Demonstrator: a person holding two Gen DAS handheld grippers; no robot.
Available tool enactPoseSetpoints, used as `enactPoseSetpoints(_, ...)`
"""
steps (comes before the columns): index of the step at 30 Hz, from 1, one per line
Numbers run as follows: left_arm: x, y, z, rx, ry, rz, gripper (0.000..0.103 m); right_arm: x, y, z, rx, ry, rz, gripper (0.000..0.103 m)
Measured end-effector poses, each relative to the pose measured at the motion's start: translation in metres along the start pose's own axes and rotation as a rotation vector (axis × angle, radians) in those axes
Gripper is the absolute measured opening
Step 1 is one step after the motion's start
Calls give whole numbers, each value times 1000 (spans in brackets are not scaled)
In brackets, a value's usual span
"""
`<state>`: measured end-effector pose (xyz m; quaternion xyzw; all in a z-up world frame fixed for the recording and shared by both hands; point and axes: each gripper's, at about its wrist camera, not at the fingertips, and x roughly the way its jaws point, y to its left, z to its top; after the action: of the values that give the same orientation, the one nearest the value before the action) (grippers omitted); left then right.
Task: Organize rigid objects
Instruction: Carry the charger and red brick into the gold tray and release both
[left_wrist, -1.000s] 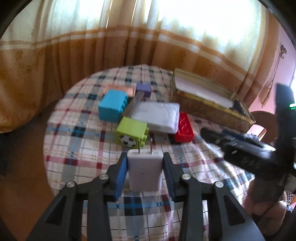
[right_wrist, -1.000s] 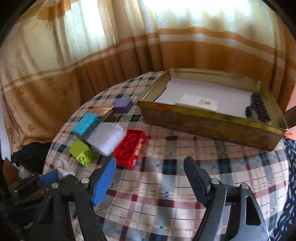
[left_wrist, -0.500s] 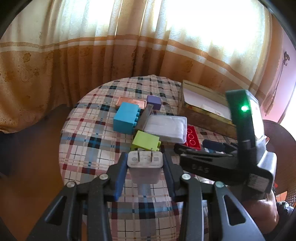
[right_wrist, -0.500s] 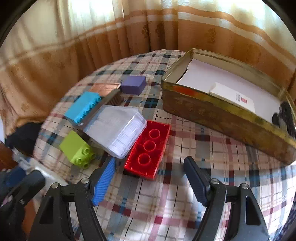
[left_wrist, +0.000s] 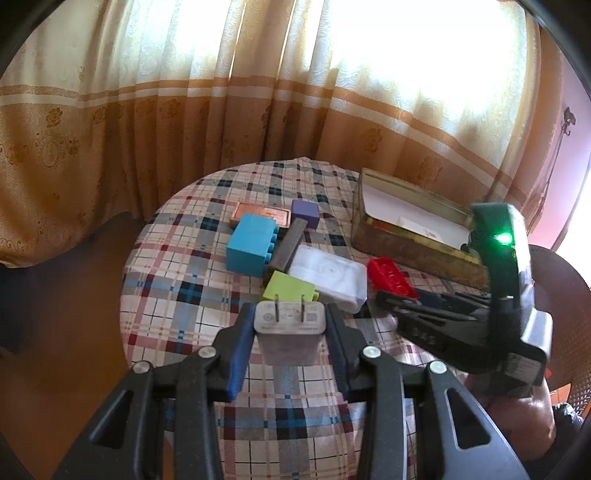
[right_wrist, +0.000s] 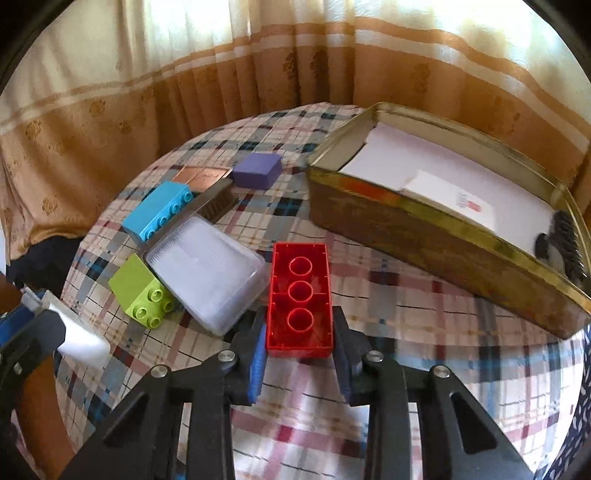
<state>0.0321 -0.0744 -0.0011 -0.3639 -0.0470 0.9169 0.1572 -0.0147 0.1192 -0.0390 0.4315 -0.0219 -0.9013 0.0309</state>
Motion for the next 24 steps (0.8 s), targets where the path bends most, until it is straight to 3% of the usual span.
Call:
enactPoseSetpoints(9,-2,-11,5,3,-14,-20,37,-43,-28,-4,78,-133,36,34)
enactPoseSetpoints(17,-4,-30,12,43,-14,2,37,-57,-38,-6,97,-177,37,34)
enactPoseSetpoints(24,-14,-42,20,66,-54,-29,37,-73,-46,-8,113,-226,21,34)
